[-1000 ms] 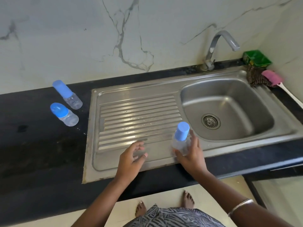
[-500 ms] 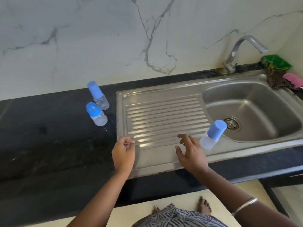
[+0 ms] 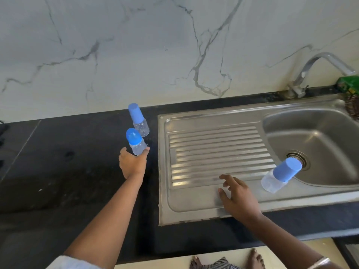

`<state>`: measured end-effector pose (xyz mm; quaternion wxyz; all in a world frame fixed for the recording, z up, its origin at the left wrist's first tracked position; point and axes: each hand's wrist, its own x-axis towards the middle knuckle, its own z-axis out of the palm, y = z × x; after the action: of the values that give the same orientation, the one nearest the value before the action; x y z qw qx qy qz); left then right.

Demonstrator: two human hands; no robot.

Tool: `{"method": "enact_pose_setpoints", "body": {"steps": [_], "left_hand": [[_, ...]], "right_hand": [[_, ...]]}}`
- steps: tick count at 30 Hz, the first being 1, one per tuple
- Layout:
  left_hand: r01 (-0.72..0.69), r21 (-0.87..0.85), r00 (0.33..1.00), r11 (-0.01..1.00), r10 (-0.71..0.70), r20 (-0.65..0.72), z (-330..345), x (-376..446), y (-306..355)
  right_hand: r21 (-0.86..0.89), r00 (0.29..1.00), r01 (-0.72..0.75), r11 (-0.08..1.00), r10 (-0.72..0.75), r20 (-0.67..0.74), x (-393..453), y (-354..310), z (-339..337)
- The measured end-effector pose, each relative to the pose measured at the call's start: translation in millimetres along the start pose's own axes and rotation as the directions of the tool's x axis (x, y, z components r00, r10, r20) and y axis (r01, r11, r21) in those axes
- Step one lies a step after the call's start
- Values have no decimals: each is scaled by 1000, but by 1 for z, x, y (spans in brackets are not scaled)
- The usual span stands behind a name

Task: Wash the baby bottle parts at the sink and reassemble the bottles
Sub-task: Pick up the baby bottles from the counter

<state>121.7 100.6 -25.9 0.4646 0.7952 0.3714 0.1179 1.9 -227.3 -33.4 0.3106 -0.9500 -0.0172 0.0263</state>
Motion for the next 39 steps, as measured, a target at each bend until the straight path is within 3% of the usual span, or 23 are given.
{"method": "enact_pose_setpoints", "body": {"steps": [8, 11, 17, 23, 32, 39], "left_hand": [[-210, -22, 975, 977, 211, 71, 5, 5, 10], [-285, -41, 942, 958, 288, 172, 8, -17, 7], [-371, -85, 826, 925, 370, 426, 25, -93, 11], [-454, -101, 656, 885, 409, 635, 45, -171, 13], [-508, -123, 478, 852, 398, 783, 67, -213, 8], [-477, -127, 532, 870, 401, 746, 67, -220, 1]], "right_hand": [[4, 999, -4, 1000, 4, 45, -4, 5, -2], [28, 998, -15, 999, 14, 55, -5, 6, -4], [96, 997, 5, 995, -12, 73, -5, 4, -8], [168, 992, 27, 985, -47, 116, -9, 7, -16], [175, 1000, -15, 984, 11, 21, -23, 31, -30], [204, 976, -167, 965, 191, -105, -28, 56, -30]]}}
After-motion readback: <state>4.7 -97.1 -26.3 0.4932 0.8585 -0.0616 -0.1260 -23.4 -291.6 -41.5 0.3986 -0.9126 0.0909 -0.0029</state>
